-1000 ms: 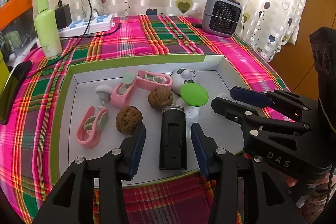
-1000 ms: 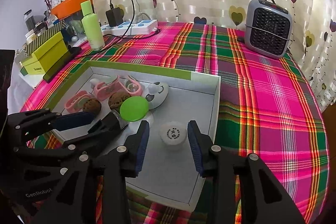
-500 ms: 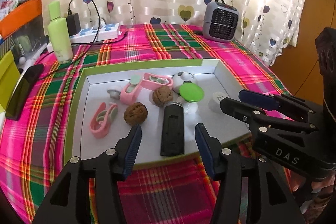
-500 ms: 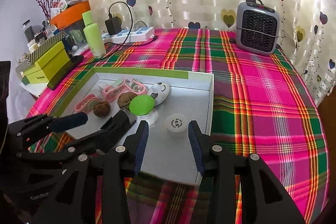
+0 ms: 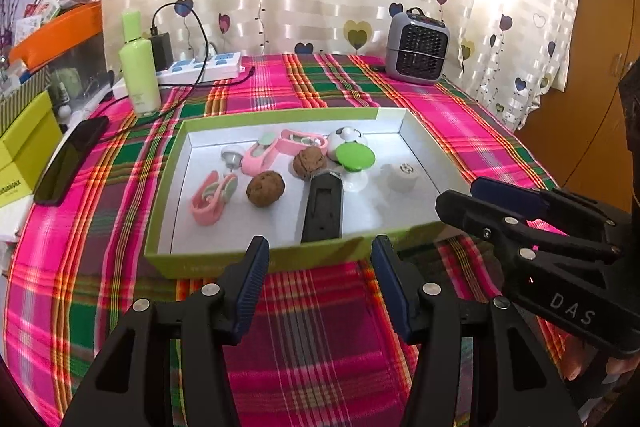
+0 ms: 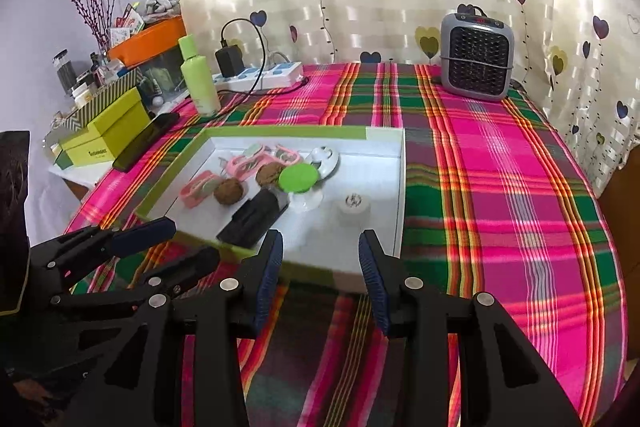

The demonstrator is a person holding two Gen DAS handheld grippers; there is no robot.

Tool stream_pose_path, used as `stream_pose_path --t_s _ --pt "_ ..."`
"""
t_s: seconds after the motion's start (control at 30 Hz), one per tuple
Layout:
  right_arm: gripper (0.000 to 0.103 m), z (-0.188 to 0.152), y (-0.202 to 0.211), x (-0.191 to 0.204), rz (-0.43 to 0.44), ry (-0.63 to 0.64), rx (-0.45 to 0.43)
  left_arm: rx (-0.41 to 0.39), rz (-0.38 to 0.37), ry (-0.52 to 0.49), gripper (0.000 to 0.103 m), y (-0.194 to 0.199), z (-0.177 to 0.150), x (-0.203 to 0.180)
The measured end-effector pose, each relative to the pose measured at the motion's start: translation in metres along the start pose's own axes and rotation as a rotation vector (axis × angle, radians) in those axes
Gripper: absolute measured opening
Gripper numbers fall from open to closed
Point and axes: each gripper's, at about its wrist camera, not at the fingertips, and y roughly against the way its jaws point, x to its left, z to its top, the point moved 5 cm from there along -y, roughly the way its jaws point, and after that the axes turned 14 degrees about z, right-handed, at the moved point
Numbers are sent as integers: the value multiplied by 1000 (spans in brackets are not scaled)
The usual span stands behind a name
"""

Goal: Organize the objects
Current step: 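Withdraw both tools from the box back over the table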

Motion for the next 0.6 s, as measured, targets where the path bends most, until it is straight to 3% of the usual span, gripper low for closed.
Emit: stream_pose_path --t_s 0.07,0.23,0.6 --pt "41 -4 2 3 2 3 -1 -21 43 -22 53 5 -5 0" --pt "41 -17 1 6 -6 4 16 -13 52 -15 53 10 -19 2" --pt "41 -39 -6 -1 -37 -24 53 73 90 18 53 -8 -42 17"
